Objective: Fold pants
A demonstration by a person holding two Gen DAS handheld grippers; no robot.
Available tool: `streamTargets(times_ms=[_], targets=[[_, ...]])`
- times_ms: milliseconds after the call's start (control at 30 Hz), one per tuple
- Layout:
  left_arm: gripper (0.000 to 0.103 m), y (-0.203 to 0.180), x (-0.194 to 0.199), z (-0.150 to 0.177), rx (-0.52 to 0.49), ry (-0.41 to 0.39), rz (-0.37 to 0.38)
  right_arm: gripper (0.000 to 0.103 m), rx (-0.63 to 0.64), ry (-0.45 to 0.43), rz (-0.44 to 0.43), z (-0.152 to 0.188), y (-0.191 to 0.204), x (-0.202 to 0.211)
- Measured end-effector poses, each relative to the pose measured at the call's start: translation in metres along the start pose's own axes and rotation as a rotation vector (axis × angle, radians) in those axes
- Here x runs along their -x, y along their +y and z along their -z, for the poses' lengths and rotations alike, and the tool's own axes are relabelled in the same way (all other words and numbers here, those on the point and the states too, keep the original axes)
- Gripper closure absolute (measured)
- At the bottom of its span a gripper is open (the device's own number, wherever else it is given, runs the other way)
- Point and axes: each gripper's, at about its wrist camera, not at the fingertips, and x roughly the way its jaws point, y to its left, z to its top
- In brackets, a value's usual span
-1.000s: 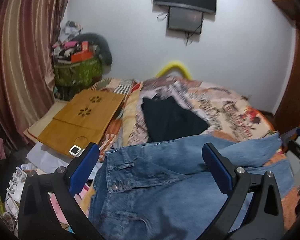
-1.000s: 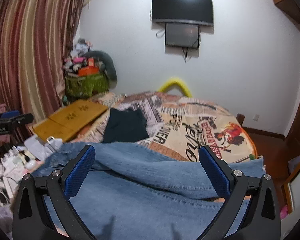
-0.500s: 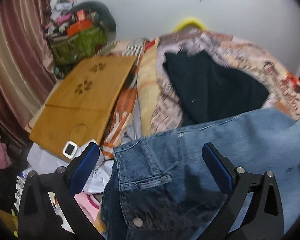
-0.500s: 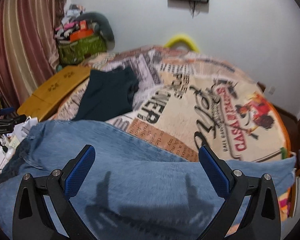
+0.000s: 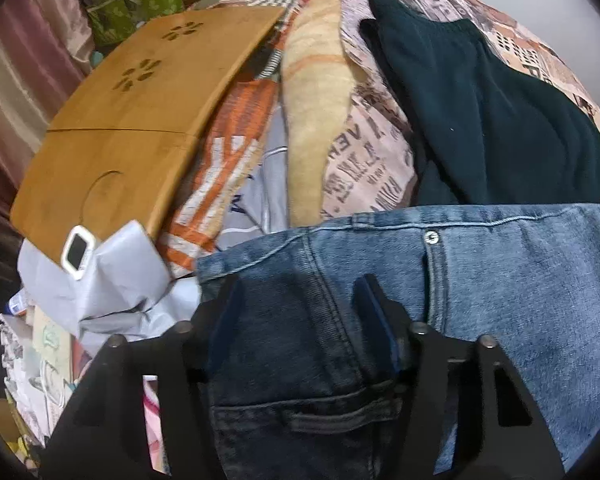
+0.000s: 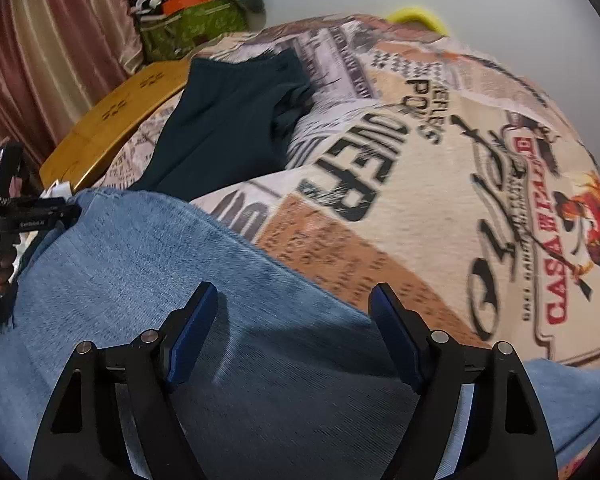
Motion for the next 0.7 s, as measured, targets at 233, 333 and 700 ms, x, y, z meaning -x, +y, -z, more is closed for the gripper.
streamTargets(times_ms=[233,333,700], targets=[[0.067,-0.003,-0.007,0.002,0.081,0.043,0.029,0.052,0.074,-0.031,0.007,0.003,0.02,-0.005],[0.084,-0.012,-0.005,0.001,0.052,0.035,-0.02,0.072,0.115,-0.029,0.028,0.006,0.031,-0.007],[0.098,-0.026,0.091,-0.029,-0.019,-0.253,-0.086,0.097,0.123,-0.152,0.13,-0.017,0.026,0.038]])
